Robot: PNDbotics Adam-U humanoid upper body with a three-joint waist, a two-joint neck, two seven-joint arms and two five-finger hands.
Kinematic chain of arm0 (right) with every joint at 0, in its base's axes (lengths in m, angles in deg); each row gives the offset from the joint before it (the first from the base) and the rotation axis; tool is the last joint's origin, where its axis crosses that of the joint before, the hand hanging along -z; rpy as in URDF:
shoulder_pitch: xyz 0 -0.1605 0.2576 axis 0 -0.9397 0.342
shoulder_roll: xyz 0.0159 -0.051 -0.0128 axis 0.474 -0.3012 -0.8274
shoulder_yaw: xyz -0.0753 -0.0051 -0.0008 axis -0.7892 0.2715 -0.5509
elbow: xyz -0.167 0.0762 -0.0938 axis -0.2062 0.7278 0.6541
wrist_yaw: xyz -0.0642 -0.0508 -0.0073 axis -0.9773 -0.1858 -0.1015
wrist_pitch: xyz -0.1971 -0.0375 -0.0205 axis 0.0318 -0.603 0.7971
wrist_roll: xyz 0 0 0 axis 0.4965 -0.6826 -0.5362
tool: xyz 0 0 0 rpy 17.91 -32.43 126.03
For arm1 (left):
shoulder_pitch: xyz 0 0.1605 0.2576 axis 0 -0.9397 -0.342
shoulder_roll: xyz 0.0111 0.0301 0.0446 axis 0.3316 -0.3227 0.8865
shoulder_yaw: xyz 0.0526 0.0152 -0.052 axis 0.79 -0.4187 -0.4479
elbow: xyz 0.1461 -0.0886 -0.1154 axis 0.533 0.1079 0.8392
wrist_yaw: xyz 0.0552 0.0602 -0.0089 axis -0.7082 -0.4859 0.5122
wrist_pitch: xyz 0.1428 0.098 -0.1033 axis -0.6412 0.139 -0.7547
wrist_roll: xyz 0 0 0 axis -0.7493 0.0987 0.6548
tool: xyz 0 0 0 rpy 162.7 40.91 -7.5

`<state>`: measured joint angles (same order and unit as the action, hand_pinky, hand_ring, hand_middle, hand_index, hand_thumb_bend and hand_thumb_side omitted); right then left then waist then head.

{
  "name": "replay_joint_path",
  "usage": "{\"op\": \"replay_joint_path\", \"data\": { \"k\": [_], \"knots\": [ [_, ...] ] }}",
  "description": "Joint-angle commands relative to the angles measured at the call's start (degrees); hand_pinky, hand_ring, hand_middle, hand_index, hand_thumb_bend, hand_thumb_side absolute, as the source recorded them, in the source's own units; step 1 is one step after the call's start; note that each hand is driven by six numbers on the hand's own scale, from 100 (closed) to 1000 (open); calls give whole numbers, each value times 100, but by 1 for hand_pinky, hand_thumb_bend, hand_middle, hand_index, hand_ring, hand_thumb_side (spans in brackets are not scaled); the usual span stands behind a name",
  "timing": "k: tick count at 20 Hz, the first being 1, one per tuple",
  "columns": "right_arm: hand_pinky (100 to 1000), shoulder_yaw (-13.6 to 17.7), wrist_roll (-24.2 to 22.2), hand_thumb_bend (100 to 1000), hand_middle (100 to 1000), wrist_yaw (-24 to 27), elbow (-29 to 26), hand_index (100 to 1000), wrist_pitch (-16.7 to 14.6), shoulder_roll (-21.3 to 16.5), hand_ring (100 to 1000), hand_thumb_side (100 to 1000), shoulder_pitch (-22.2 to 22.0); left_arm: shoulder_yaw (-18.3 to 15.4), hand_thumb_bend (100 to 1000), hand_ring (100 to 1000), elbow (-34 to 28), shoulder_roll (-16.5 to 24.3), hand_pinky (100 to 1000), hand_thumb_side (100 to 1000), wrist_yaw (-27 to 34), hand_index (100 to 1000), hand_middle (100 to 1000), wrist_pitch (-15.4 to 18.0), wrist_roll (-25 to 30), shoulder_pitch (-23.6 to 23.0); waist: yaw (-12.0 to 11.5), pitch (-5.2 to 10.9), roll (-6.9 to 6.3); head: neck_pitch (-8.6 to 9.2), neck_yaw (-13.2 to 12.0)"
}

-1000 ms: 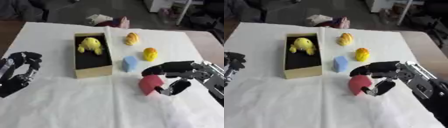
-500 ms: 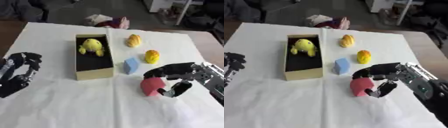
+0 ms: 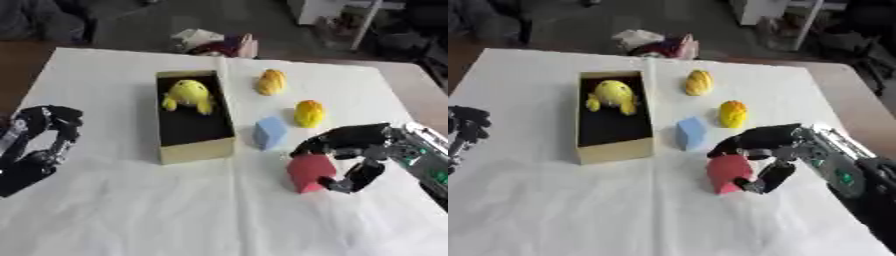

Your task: Pick up objects on the table and place them in the box.

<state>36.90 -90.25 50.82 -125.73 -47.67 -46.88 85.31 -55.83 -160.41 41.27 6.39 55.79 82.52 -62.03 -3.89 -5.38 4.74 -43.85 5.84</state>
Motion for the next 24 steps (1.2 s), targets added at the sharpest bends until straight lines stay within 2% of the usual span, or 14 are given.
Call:
{"op": "replay_joint_path", "data": {
  "k": [1,5,8,13,16,19,24],
  "knots": [
    [807,331,-1206,100,620,126,-208,956,-1197,-64,706,111,133,-26,100,612,-56,72,790,618,8,772,626,6,-3,32,20,69,-34,-27,-36],
    [804,697,-936,100,626,527,-313,963,-906,100,704,100,530,-28,100,613,-65,61,790,616,15,772,627,7,-6,13,37,89,-56,-27,-53],
    [803,771,-894,100,626,746,-151,965,-748,307,700,100,1146,-15,100,615,-72,34,790,617,30,772,628,12,8,9,16,103,-87,-27,-29],
    [803,689,-1196,100,636,811,990,970,-591,924,703,100,2348,14,100,615,-71,-68,789,622,61,772,628,14,38,7,-100,105,-173,-27,83],
    [803,799,-1258,100,637,510,1786,969,-602,1516,705,100,2851,30,100,614,-65,-145,789,628,79,772,627,12,55,-5,-191,96,-229,-27,139],
    [809,986,-1121,100,645,-24,2523,969,-624,2106,713,100,3167,52,100,614,-60,-220,789,633,97,771,627,15,77,1,-276,82,-272,-27,220],
    [816,1289,-697,100,667,-1083,3365,972,-674,2802,724,100,3362,92,100,614,-65,-271,789,637,117,771,627,19,123,26,-390,52,-305,-27,360]
  ]
}}
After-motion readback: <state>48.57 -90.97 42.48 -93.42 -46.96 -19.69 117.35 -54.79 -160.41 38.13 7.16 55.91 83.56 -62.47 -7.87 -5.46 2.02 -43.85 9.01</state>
